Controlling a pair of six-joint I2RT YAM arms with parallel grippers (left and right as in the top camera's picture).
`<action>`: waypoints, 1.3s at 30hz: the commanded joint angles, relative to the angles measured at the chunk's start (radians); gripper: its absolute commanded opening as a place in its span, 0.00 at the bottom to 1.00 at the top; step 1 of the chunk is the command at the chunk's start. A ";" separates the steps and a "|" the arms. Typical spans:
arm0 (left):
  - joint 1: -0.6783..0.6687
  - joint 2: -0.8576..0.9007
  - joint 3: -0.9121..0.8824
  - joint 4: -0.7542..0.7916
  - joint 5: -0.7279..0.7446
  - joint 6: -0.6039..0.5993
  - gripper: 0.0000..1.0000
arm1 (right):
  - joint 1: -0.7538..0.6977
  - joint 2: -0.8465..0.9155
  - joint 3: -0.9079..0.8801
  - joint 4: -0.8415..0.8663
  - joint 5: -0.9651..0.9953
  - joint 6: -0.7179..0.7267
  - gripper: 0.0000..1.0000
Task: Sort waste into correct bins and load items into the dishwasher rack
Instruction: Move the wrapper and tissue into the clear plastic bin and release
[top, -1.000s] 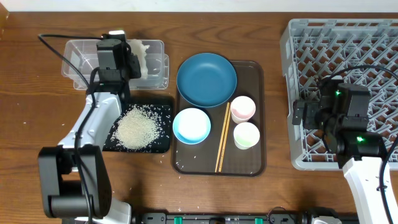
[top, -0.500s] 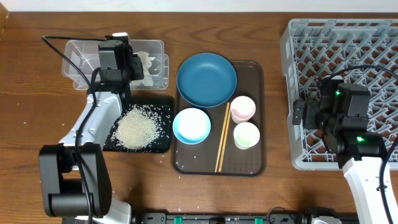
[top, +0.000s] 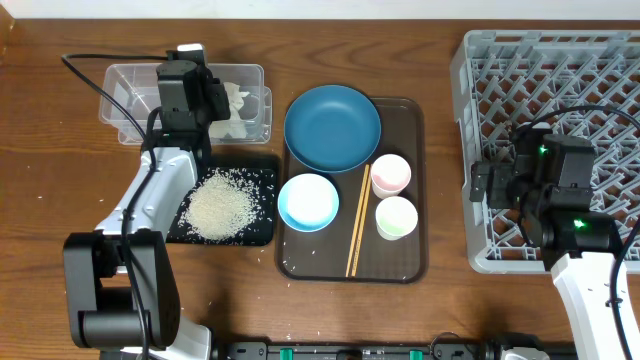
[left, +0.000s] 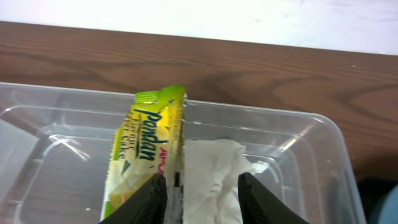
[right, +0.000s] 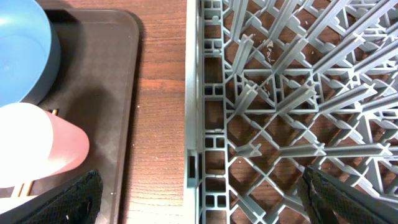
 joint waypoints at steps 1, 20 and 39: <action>0.002 0.035 0.007 0.007 -0.068 0.000 0.40 | 0.018 -0.001 0.021 -0.002 -0.008 0.014 0.99; 0.007 0.060 0.007 -0.048 0.127 -0.065 0.36 | 0.018 -0.001 0.021 -0.008 -0.007 0.013 0.99; -0.025 0.019 0.007 -0.121 0.305 -0.106 0.37 | 0.018 -0.001 0.021 -0.008 -0.008 0.014 0.99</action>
